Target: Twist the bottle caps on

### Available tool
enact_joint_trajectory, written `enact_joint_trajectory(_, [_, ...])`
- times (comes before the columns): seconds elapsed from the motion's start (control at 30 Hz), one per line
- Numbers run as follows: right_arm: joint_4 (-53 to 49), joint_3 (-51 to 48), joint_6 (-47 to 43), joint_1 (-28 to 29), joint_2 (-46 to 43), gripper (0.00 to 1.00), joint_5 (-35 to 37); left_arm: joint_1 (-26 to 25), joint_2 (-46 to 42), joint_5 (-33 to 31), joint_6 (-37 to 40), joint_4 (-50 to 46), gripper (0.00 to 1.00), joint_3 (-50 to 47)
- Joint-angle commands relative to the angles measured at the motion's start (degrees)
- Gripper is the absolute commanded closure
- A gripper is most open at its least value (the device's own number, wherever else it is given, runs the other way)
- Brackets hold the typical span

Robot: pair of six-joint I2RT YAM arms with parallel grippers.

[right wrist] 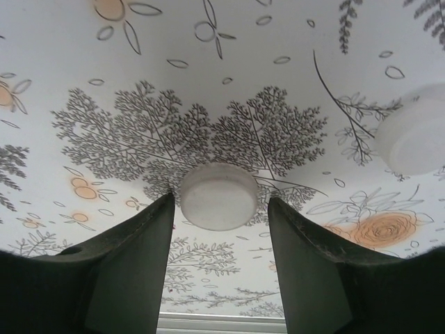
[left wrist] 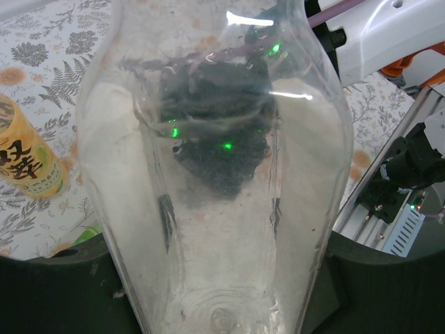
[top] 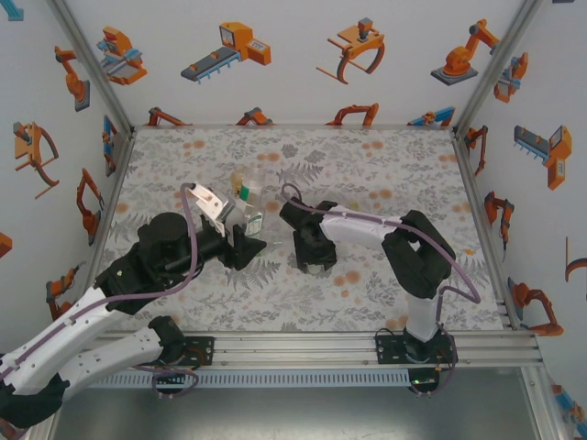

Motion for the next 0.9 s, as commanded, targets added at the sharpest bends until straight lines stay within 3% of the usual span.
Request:
enact_joint_trajectory(0.0, [-1.75,-0.81,0.82,0.36,-2.29,0.47,1.29,0.02,-0.5,-0.68,-0.88,1.68,0.99,-0.11])
enact_joint_trajectory(0.87, [3.26,-2.14,0.4,0.3,-2.98,0.52,1.46,0.06,0.67,-1.01,-0.54,2.15,0.99,0.32])
